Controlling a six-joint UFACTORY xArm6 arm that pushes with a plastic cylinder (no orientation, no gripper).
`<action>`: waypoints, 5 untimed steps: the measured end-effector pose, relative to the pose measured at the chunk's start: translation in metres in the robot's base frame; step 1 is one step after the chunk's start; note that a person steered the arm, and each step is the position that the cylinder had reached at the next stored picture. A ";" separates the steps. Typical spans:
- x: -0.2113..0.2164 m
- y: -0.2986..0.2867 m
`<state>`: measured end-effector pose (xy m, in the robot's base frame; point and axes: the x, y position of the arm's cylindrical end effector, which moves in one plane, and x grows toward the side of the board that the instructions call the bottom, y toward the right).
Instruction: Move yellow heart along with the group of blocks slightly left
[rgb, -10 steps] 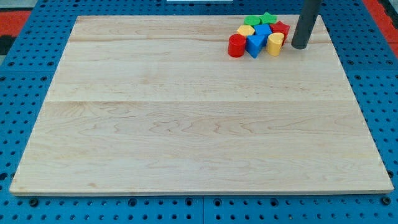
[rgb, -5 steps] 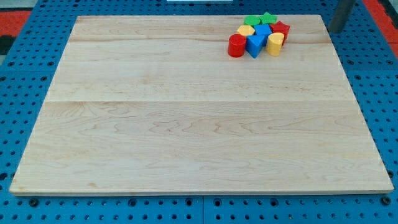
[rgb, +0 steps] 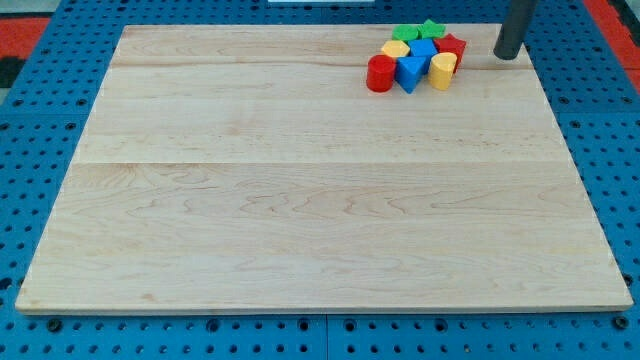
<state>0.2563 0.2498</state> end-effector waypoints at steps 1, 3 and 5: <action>0.002 -0.005; 0.033 -0.081; 0.031 -0.123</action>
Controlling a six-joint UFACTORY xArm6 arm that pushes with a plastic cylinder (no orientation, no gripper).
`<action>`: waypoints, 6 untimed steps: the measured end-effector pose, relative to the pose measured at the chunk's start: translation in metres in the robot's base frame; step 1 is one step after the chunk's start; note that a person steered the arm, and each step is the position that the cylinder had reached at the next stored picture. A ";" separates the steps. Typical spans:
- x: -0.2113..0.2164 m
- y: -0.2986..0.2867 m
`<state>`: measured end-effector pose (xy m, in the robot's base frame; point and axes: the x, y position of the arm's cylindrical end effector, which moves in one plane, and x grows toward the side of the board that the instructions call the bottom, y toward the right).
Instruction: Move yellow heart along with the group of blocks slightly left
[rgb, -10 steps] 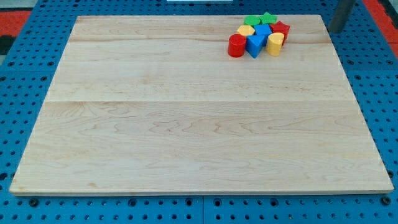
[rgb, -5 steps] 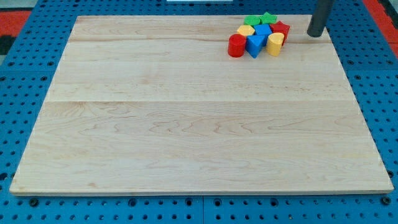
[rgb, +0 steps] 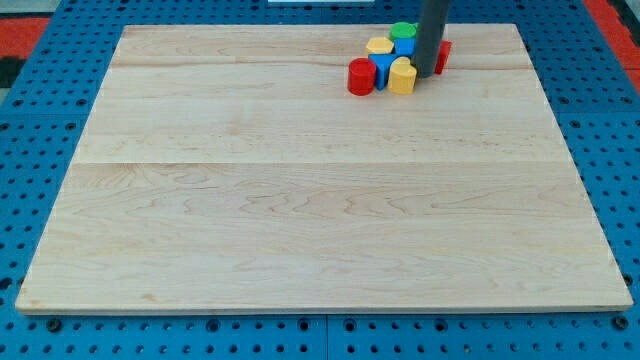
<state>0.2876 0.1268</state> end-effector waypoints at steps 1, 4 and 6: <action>0.003 -0.006; 0.048 -0.020; 0.025 -0.038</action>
